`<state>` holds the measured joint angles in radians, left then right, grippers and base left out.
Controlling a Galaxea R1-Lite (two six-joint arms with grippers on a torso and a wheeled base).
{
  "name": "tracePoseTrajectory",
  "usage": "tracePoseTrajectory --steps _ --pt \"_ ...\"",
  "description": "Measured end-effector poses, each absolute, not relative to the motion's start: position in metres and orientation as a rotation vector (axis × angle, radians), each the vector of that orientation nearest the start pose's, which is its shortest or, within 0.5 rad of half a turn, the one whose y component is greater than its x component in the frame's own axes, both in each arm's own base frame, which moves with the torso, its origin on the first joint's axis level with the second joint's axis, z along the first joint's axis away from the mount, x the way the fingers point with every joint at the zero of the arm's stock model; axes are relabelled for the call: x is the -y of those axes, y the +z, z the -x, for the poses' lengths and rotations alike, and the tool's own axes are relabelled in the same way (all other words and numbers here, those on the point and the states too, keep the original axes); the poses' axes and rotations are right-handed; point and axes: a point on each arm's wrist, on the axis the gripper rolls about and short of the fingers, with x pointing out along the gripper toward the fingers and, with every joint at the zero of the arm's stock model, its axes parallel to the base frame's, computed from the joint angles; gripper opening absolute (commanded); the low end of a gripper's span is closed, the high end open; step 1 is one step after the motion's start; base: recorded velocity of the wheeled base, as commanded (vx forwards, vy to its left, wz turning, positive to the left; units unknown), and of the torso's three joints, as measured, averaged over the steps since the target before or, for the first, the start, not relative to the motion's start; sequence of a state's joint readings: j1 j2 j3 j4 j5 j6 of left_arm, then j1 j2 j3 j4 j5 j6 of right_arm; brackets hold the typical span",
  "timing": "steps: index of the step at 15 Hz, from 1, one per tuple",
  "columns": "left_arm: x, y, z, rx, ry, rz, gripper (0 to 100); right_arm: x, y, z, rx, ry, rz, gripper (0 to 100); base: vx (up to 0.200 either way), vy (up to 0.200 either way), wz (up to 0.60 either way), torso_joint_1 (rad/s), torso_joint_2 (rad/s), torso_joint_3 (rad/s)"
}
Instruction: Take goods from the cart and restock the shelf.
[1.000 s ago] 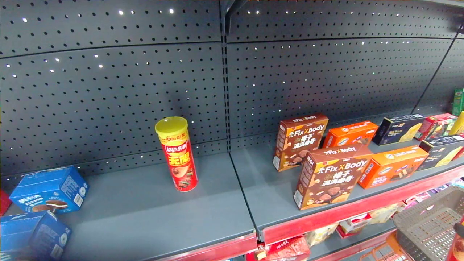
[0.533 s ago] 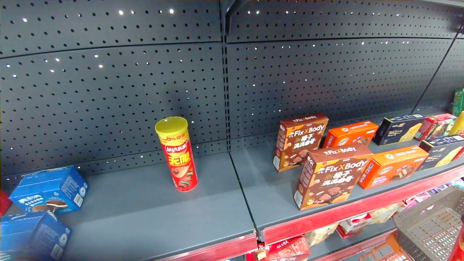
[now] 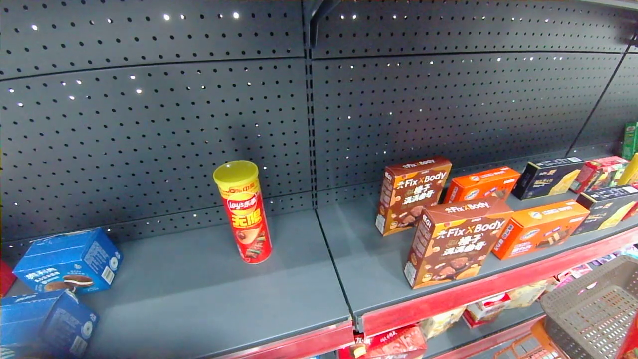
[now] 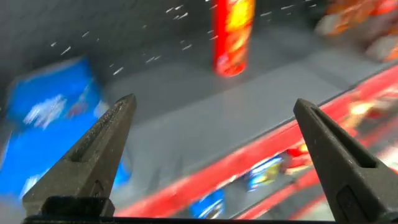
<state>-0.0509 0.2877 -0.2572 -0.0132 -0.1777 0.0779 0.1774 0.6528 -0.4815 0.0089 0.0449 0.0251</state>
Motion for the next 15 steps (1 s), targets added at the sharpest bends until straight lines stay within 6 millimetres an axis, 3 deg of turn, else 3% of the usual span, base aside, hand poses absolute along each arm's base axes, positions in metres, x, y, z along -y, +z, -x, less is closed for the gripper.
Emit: tracePoseTrajectory --steps 3,8,12,15 --pt "0.007 0.188 -0.024 -0.054 -0.329 -0.063 100 -0.009 0.215 -0.046 -0.159 0.218 -0.015 0 0.000 0.000 0.00 0.000 0.00 0.000" --pt "0.016 0.209 -0.076 -0.167 -0.486 -0.040 100 -0.009 0.220 -0.046 -0.142 0.220 -0.016 0 0.000 0.000 0.00 0.000 0.00 0.000" --pt "0.022 0.204 -0.118 -0.266 -0.608 -0.007 100 -0.009 0.220 -0.046 -0.145 0.219 -0.017 0 0.000 0.000 0.00 0.000 0.00 0.000" --pt "0.025 0.180 -0.128 -0.342 -0.710 0.013 100 -0.009 0.220 -0.046 -0.146 0.218 -0.016 0 0.000 0.000 0.00 0.000 0.00 0.000"
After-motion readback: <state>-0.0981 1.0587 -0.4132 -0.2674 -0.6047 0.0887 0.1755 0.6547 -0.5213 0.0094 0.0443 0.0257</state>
